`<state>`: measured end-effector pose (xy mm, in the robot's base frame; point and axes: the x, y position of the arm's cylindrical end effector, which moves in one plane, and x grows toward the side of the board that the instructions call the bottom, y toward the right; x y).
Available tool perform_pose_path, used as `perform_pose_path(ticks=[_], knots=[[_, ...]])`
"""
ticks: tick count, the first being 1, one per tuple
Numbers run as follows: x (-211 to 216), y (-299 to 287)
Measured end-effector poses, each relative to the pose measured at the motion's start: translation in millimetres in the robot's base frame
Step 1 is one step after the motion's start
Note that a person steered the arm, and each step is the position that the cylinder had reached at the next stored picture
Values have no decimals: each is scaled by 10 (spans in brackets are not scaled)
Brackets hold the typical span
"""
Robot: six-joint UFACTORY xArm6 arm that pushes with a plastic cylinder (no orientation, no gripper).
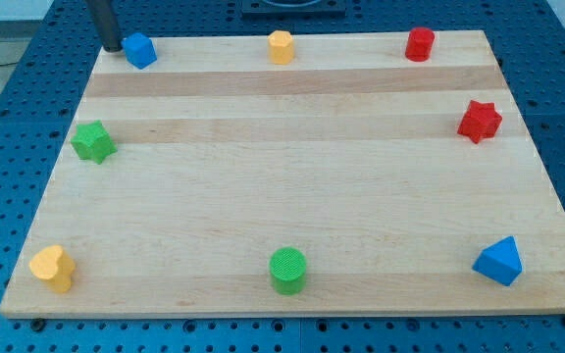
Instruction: Push the blue cube to the bottom left of the yellow hexagon
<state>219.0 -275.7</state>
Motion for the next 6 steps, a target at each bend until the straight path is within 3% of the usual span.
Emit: perform_pose_path(ticks=[2,3,6], knots=[[278,331],[66,-11],[229,684]])
